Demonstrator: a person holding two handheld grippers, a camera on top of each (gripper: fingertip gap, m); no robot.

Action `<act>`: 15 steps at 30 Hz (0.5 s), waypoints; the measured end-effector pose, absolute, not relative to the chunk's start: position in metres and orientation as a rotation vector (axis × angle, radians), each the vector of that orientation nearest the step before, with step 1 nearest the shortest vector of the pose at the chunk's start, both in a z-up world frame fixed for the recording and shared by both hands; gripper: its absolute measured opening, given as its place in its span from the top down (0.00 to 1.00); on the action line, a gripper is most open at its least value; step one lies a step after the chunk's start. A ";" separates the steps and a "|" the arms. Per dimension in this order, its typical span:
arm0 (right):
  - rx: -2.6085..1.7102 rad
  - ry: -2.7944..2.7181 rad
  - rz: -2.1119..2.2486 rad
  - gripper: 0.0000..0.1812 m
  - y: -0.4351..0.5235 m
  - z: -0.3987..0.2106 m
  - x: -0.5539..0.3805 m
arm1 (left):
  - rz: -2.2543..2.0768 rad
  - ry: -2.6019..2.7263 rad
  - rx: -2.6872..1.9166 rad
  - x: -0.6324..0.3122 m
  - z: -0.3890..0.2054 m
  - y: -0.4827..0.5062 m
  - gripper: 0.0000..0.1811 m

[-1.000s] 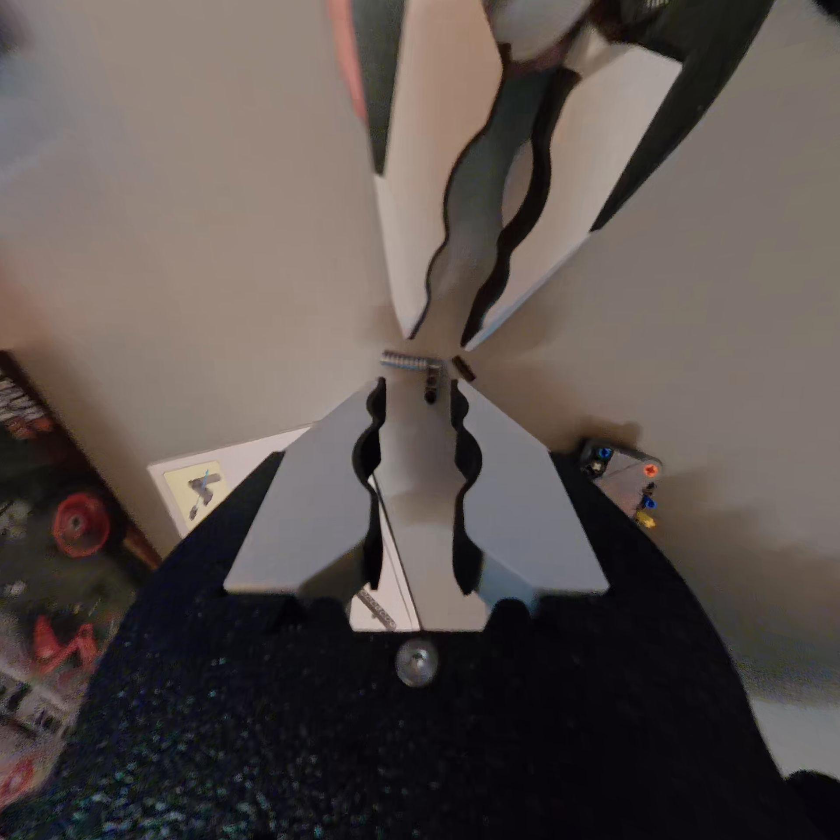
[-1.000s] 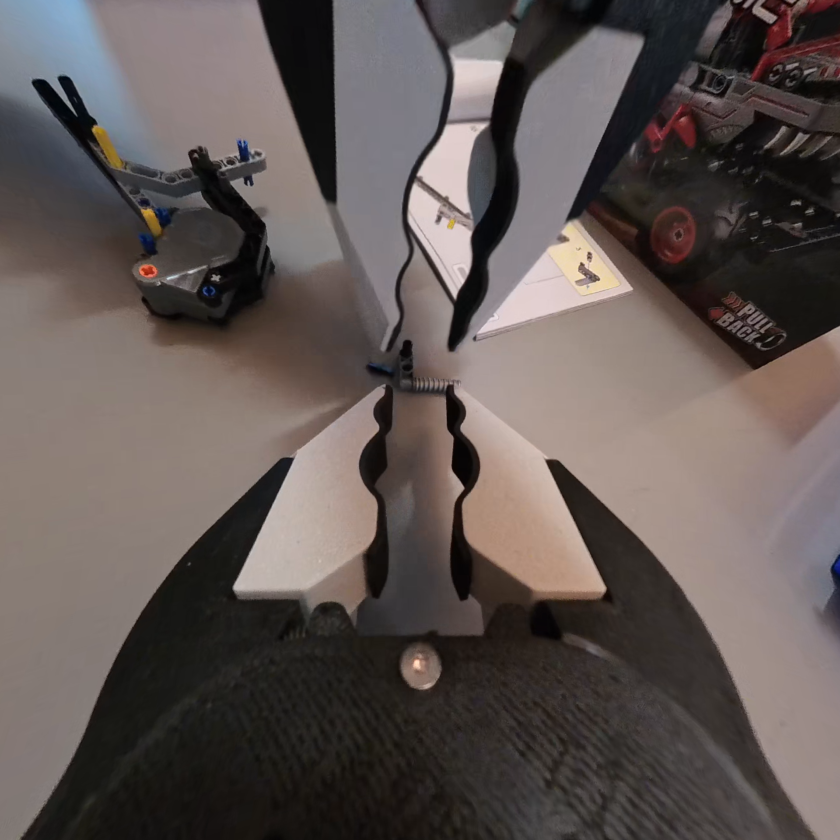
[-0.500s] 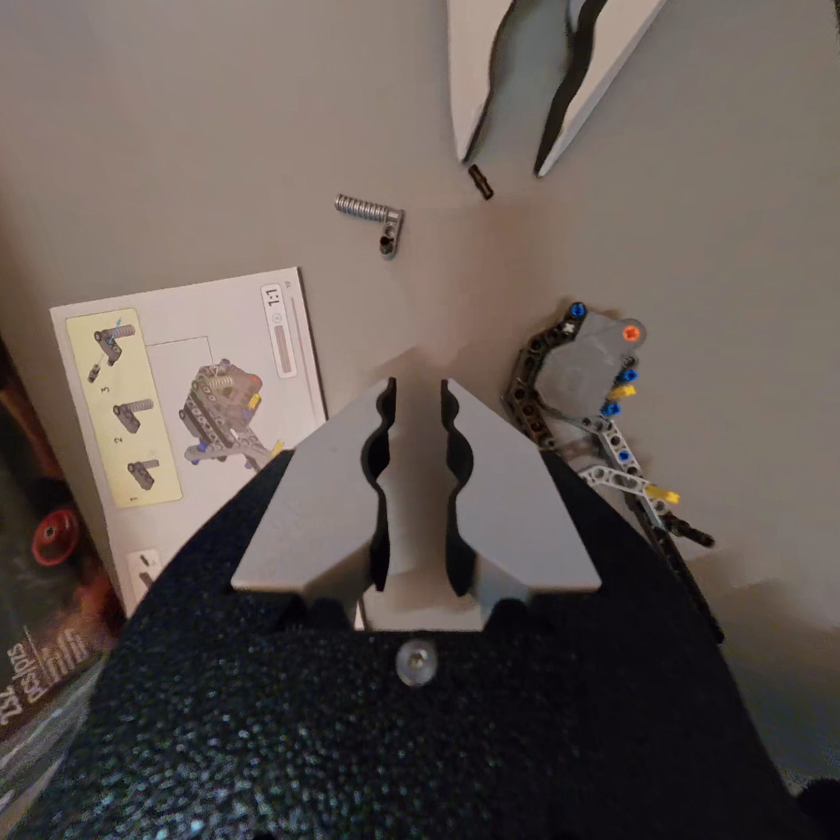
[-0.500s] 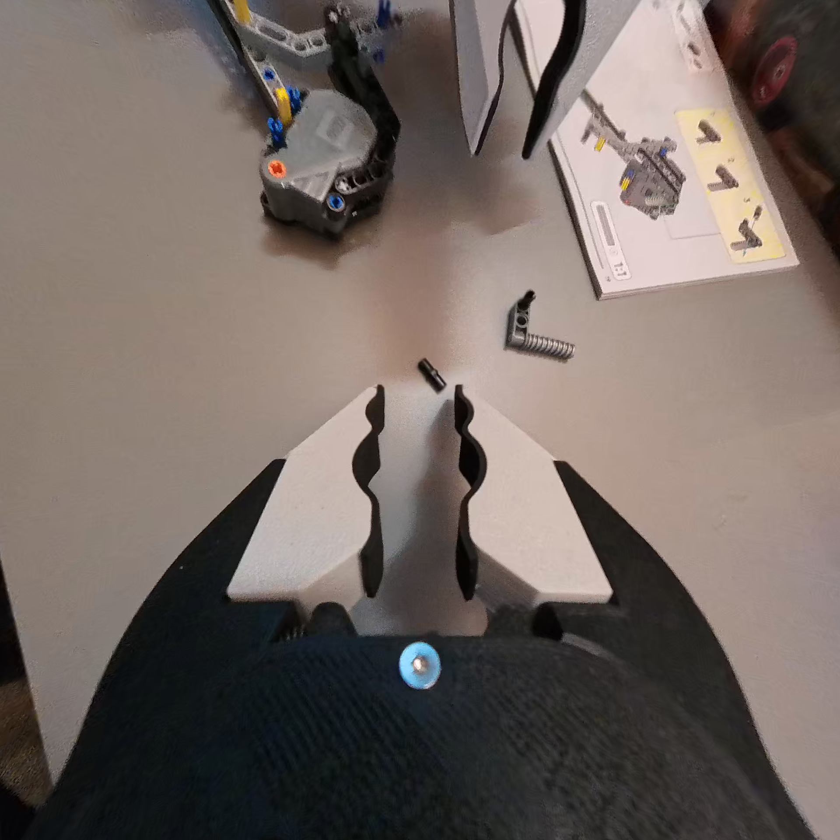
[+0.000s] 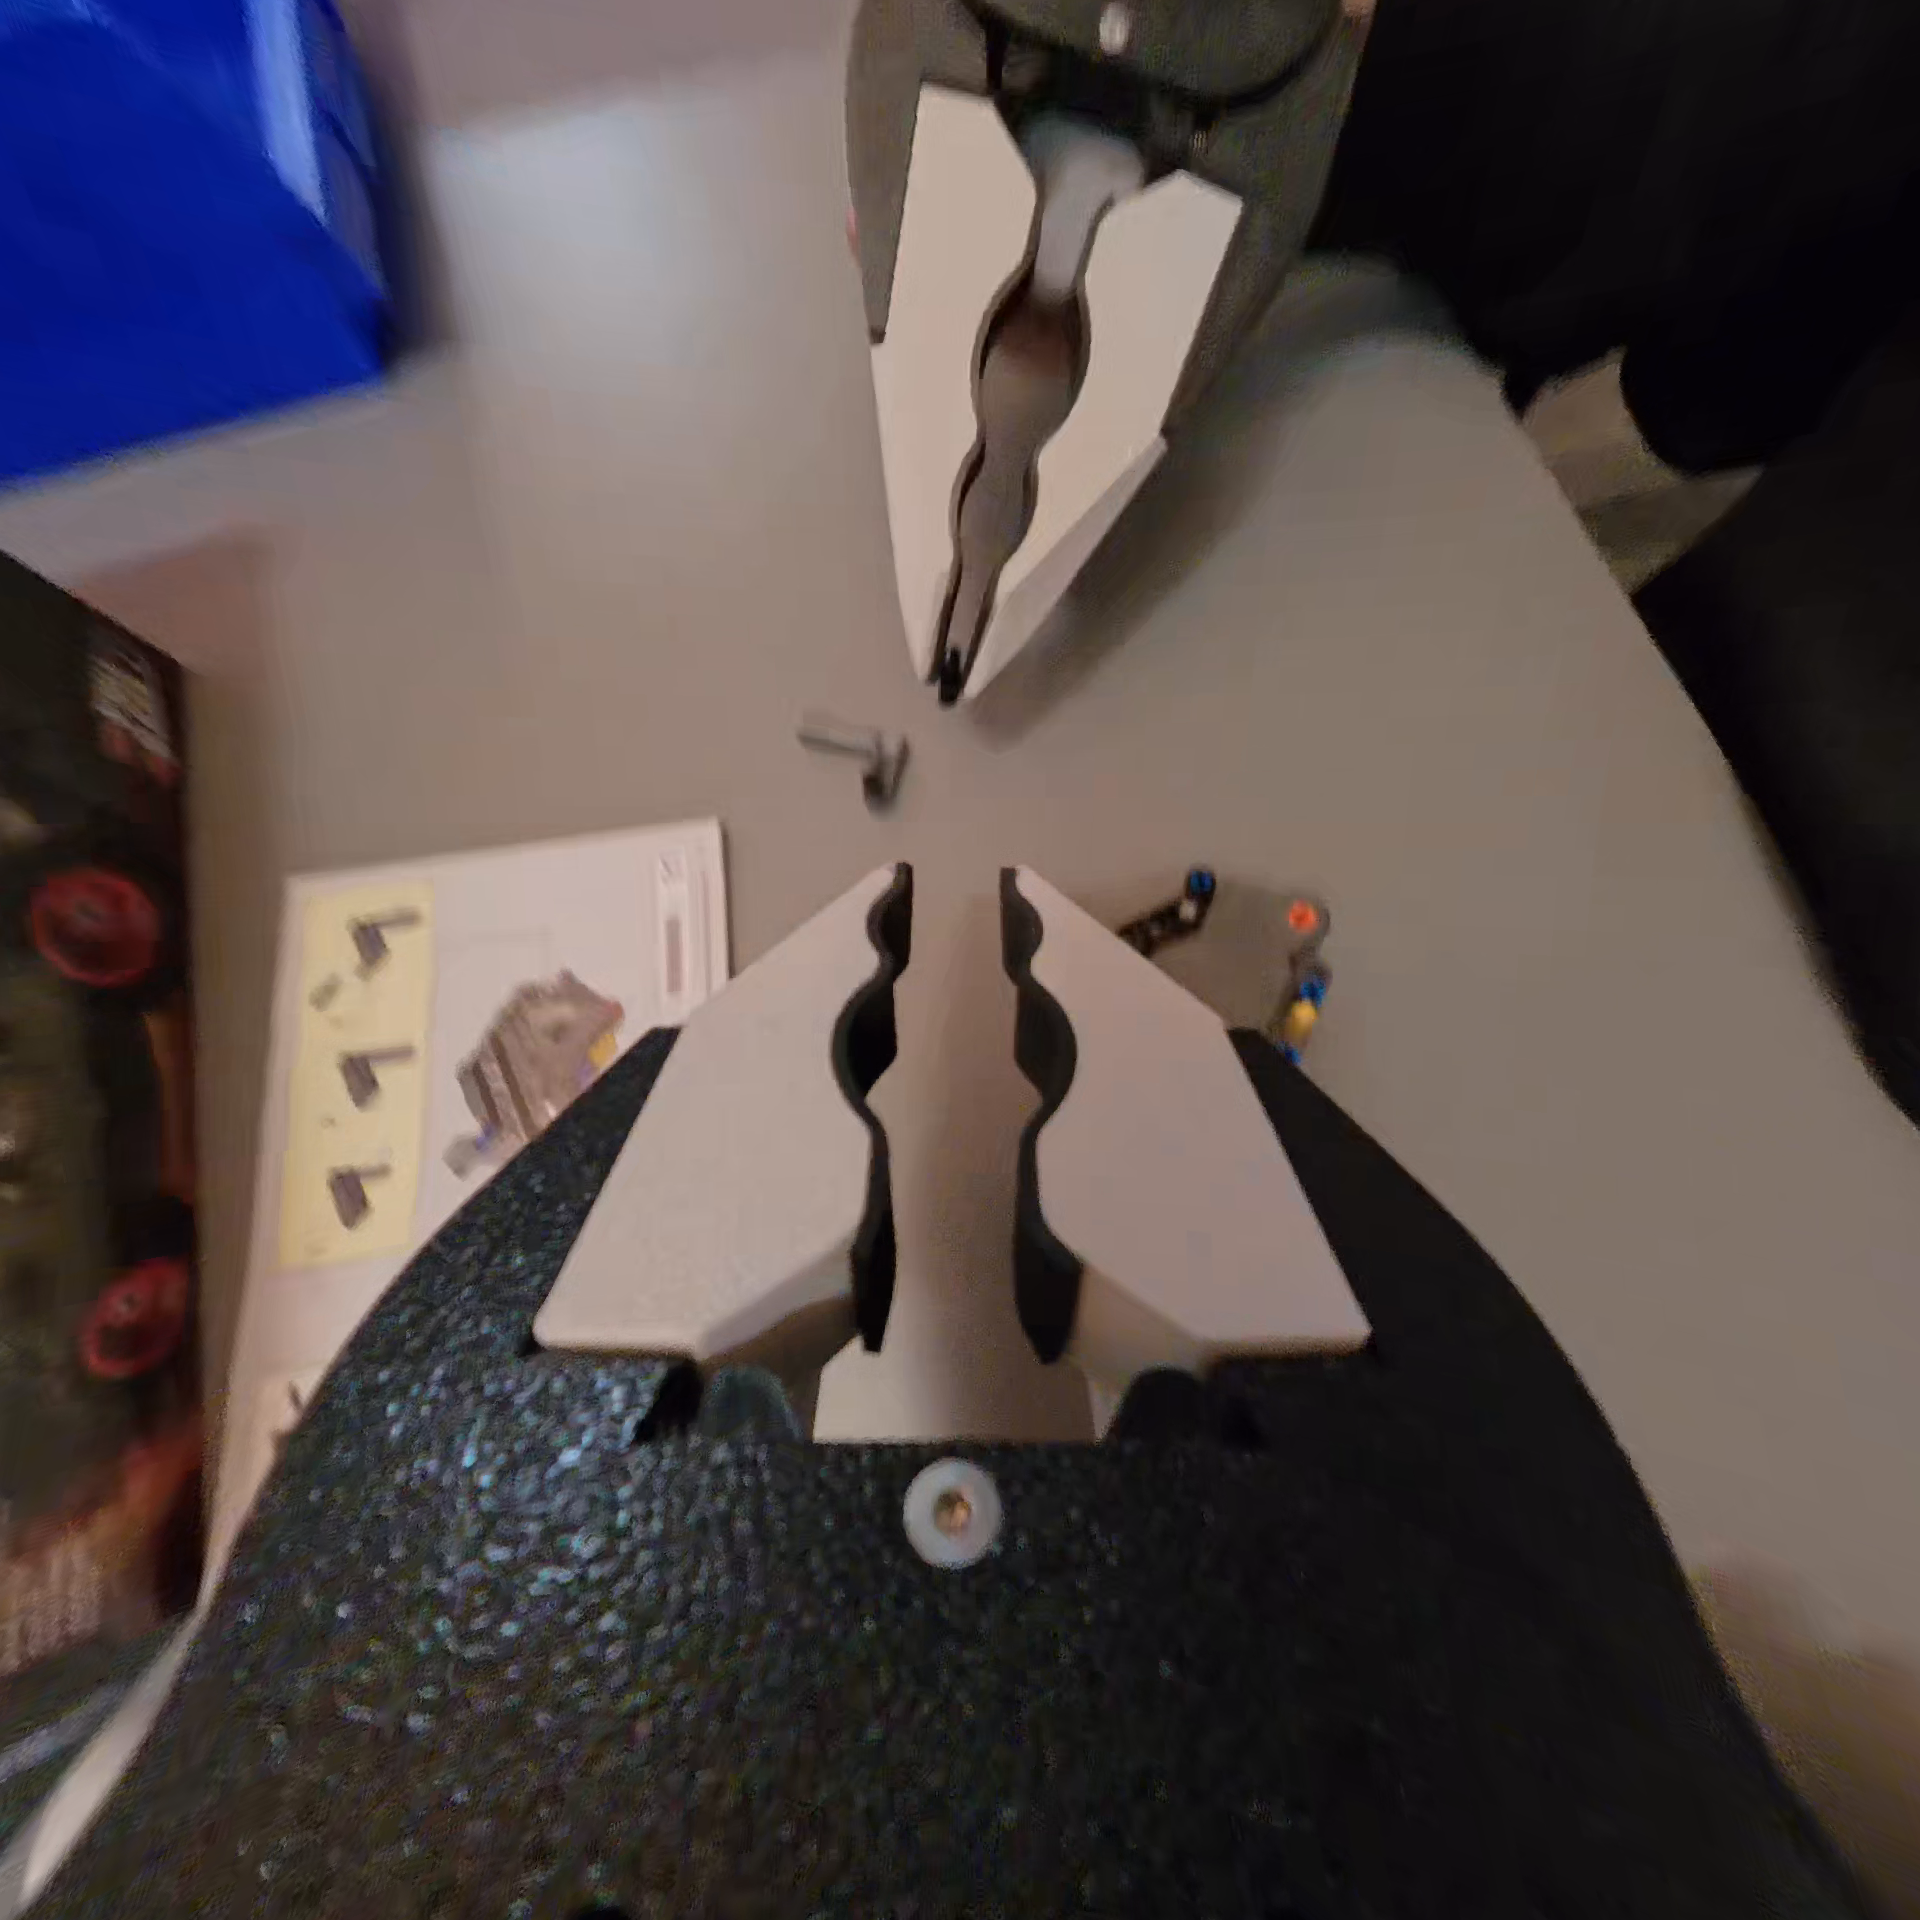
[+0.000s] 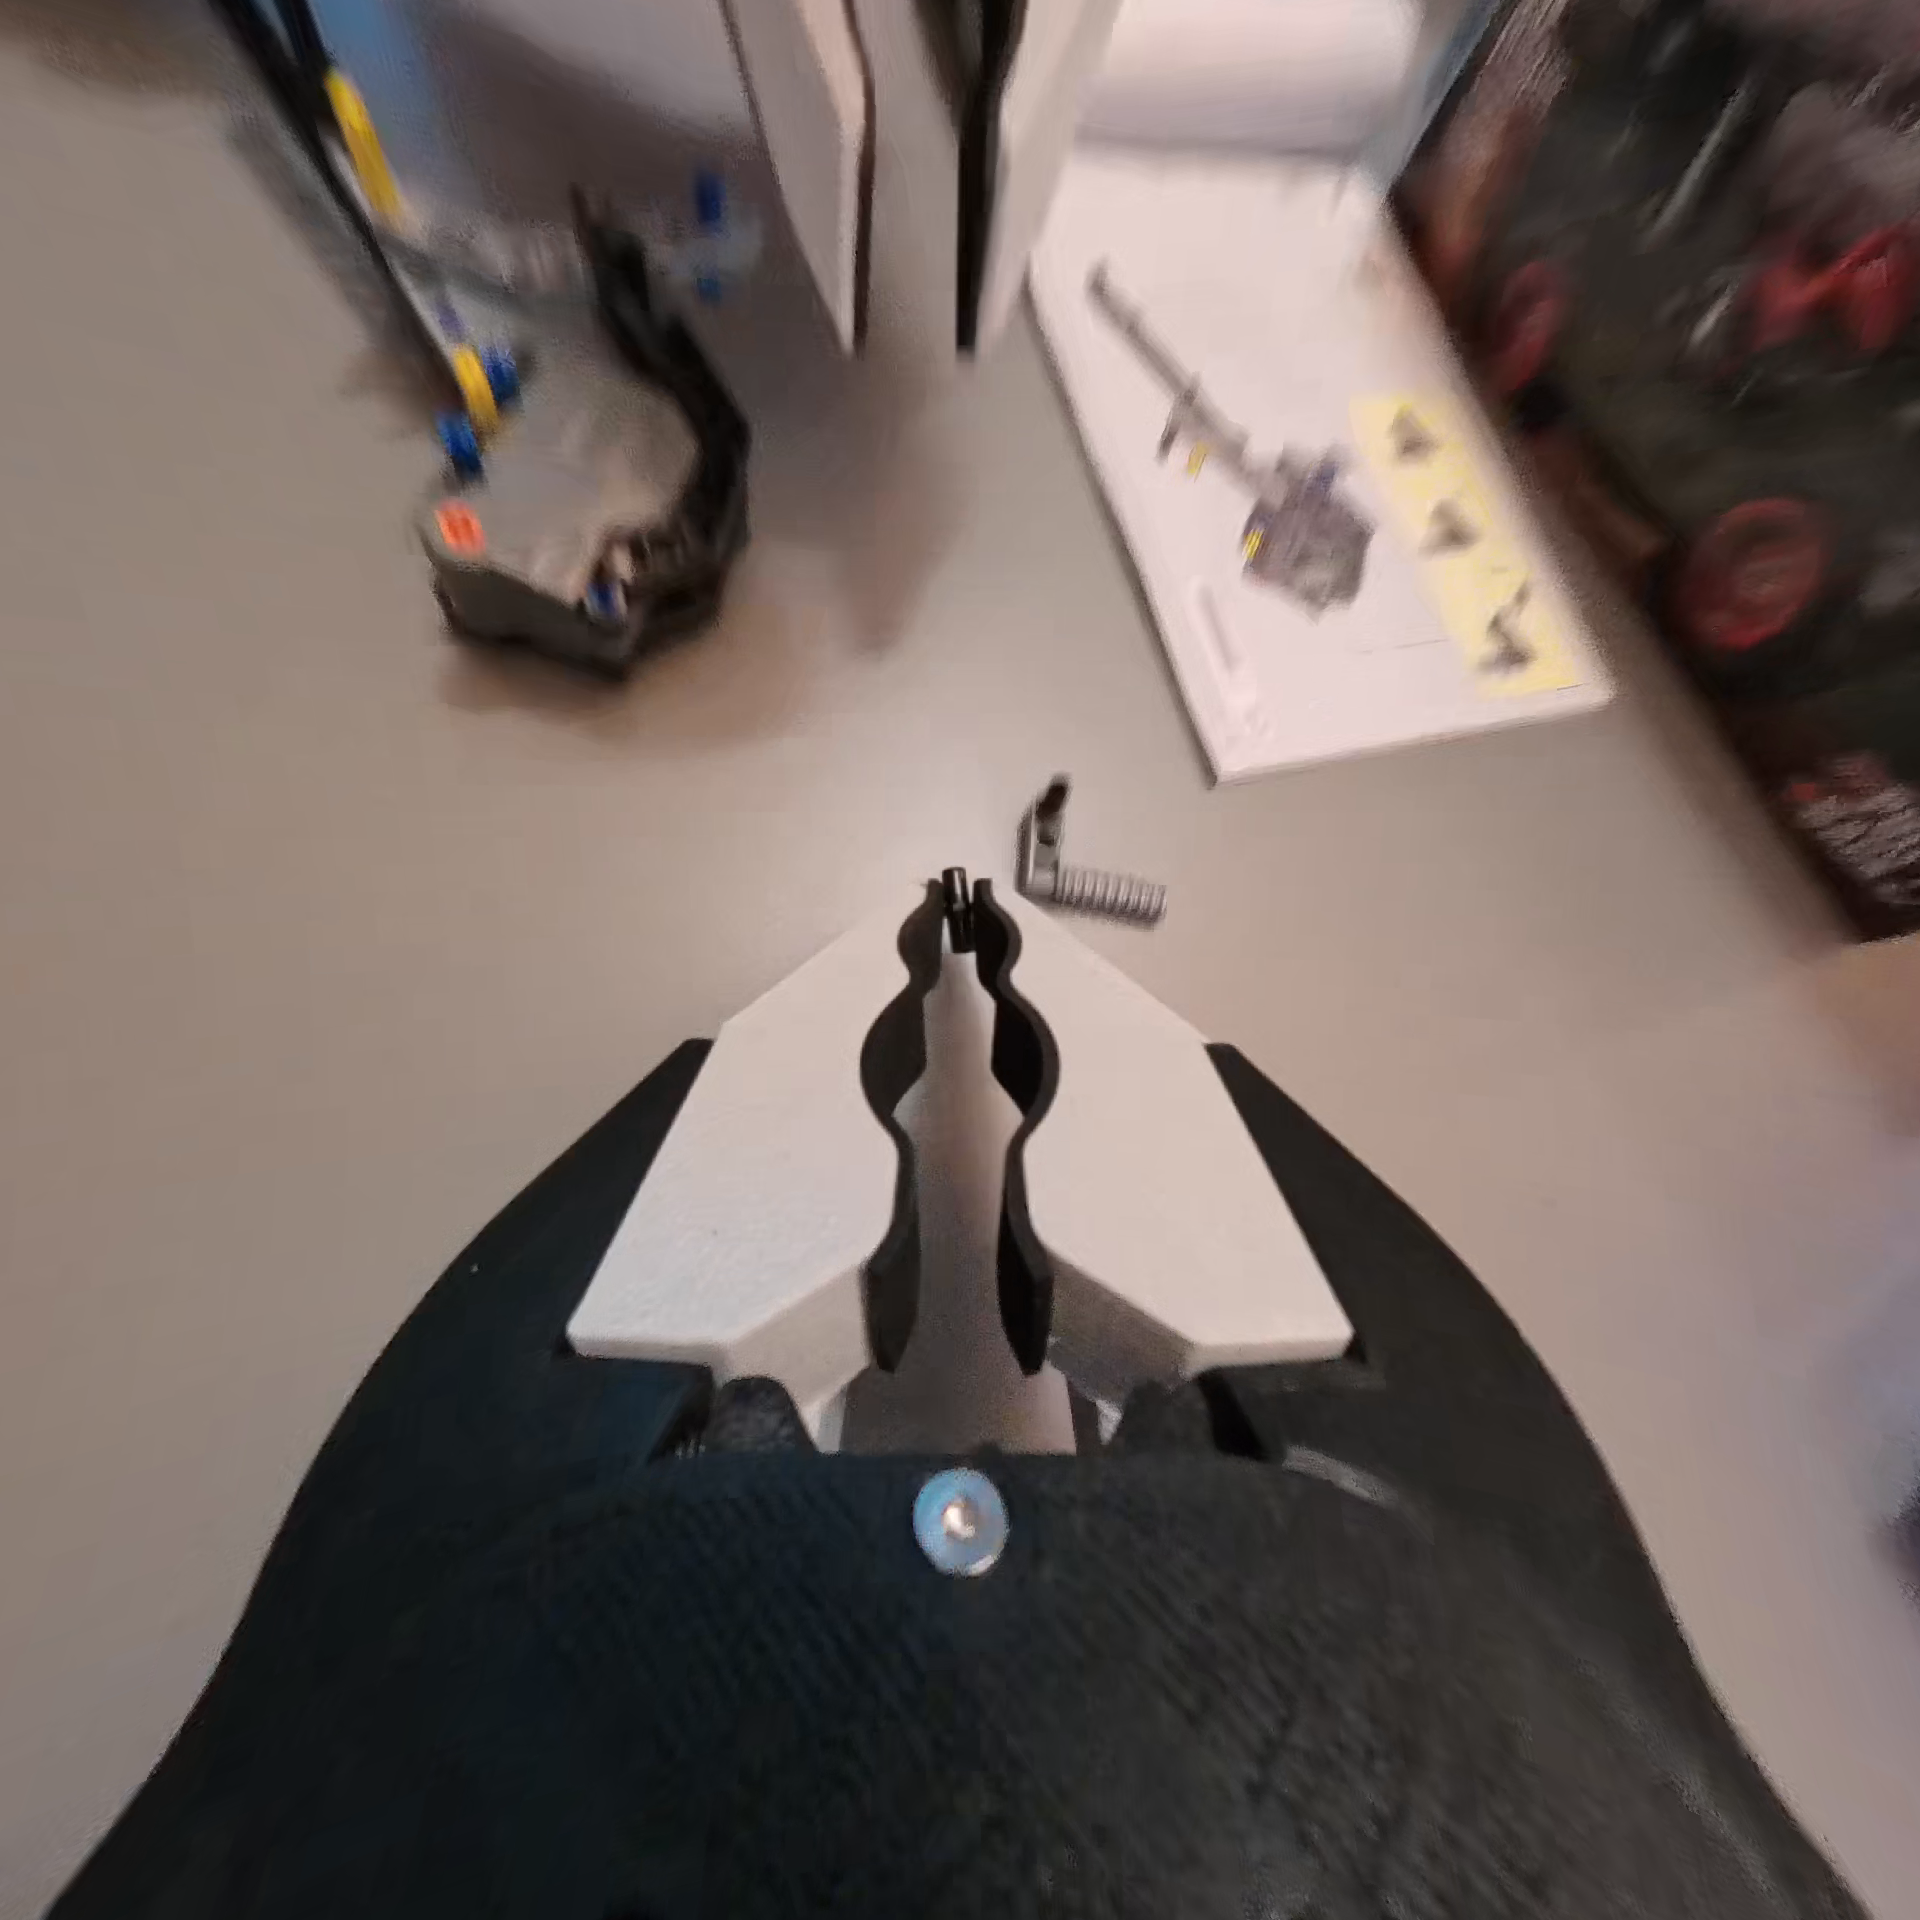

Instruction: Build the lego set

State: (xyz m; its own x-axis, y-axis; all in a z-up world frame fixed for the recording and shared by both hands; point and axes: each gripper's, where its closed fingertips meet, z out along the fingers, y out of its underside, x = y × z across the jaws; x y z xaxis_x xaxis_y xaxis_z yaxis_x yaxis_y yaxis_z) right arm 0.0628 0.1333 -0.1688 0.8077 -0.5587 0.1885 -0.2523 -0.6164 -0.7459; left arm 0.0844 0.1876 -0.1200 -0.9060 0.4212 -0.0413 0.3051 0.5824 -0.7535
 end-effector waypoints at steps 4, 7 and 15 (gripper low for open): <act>-1.715 0.546 -0.611 0.99 0.163 -0.081 0.074 | 1.571 -2.534 -0.596 0.078 -0.082 0.168 0.92; -1.421 0.578 -0.637 0.98 0.158 -0.037 0.077 | 1.758 -2.389 -0.514 0.073 -0.055 0.165 0.92; -0.717 0.753 -0.211 0.98 0.147 0.009 0.082 | 2.325 -2.514 -0.561 0.076 0.000 0.172 0.91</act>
State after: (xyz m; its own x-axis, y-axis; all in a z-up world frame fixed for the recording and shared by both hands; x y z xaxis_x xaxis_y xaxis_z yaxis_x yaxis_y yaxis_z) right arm 0.0816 0.1471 0.0086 0.7219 -0.4193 -0.5505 -0.0717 0.7459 -0.6621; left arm 0.0758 0.1721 -0.0002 -0.8957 0.0122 -0.4445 0.4441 0.0752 -0.8928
